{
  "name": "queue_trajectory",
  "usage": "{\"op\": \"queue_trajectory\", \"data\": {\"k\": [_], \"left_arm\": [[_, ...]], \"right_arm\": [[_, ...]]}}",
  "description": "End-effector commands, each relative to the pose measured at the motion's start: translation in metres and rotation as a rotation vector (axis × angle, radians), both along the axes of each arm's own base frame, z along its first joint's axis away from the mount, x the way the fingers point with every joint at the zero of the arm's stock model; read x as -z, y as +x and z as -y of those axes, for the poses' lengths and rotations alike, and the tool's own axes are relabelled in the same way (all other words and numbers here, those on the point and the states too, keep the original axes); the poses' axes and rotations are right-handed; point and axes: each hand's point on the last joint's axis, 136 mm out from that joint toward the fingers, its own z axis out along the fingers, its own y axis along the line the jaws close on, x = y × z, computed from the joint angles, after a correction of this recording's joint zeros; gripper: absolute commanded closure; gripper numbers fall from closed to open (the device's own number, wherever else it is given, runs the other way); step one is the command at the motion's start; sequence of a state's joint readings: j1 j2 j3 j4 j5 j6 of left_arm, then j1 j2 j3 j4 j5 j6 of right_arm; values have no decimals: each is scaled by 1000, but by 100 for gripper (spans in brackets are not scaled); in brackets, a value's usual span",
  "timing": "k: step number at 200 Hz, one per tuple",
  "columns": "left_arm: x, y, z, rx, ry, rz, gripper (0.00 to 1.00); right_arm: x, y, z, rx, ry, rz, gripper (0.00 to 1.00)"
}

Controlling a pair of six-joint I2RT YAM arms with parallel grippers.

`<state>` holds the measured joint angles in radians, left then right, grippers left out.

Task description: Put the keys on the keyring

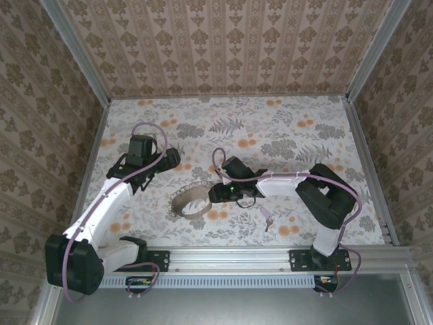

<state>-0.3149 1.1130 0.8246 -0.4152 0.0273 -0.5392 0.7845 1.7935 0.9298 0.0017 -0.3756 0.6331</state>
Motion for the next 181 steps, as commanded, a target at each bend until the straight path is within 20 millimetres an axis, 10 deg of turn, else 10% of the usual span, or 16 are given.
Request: {"op": "queue_trajectory", "data": {"k": [1,181], "left_arm": [[-9,4,4,9,-12,27,7],[-3,3,7,-2,-36,13,7]], "right_arm": [[-3,0,-9,-15,34,-14,57],[2,9,-17,-23,21,11,66]]}}
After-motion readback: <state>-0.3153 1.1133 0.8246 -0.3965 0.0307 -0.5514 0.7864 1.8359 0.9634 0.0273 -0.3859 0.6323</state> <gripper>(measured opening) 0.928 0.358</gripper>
